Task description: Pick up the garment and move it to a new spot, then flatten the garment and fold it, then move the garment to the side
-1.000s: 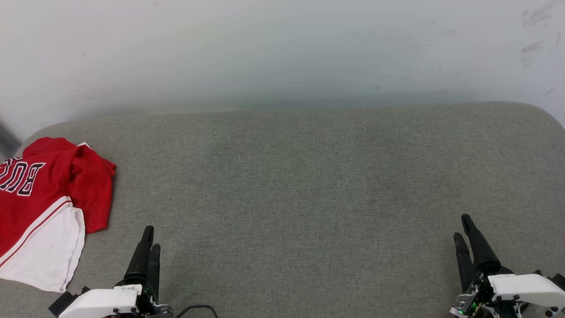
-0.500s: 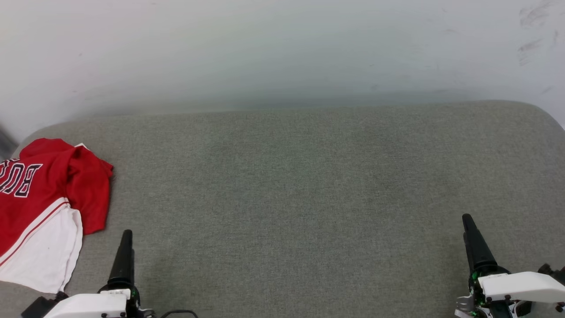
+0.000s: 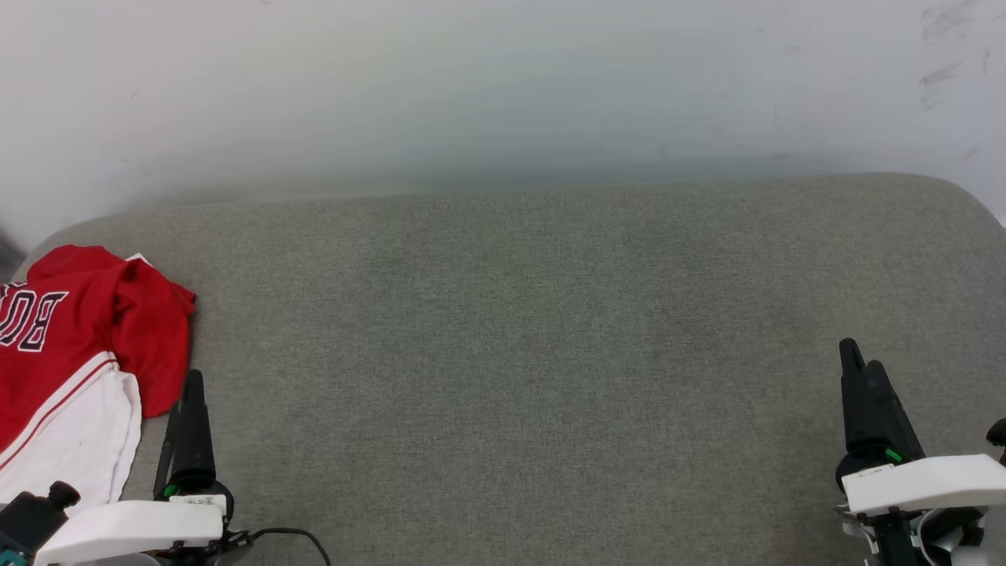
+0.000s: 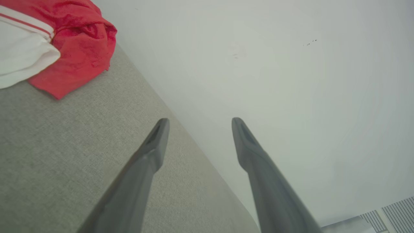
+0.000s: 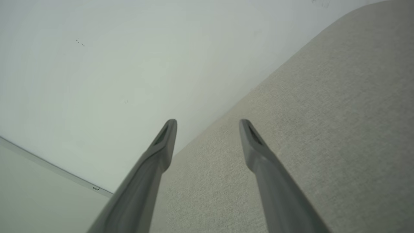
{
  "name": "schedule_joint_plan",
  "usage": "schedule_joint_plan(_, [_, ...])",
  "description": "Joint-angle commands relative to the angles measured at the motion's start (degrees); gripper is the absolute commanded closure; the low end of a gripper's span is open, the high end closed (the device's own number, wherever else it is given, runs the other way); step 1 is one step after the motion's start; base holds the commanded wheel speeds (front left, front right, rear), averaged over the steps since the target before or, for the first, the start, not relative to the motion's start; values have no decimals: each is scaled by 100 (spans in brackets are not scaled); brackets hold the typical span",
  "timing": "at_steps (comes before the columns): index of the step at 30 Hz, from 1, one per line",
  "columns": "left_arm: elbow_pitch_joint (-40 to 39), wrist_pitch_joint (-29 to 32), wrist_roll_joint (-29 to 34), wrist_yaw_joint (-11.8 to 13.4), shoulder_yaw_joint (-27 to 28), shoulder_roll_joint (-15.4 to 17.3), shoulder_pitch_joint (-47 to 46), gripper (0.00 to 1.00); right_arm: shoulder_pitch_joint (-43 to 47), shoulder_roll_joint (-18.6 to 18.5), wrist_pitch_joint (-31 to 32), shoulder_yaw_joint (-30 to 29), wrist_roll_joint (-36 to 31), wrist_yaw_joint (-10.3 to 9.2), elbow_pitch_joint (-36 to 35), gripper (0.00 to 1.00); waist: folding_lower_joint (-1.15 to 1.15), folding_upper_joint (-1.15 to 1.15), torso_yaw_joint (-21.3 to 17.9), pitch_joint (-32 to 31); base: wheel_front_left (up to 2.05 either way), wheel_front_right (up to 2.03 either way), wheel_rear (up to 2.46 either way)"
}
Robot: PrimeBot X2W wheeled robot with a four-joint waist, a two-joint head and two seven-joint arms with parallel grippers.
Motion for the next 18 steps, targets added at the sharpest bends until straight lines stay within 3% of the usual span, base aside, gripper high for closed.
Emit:
schedule_joint_plan(1, [-159, -49, 152, -12, -29, 8, 12, 0, -139, -4, -55, 6, -205, 0, -142, 0, 0, 0, -2, 2, 0, 0, 0])
schedule_joint_plan(7, [-525, -158, 1069, 45, -238, 9, 76, 0, -120, -4, -166, 126, -1119, 0, -442, 0, 0, 0, -27, 16, 0, 0, 0])
schedule_joint_plan(18, [-925, -349, 2793, 384, -989, 12, 248, 0, -54, -3, -356, 368, -2468, 0, -614, 0, 0, 0, -110, 38, 0, 0, 0])
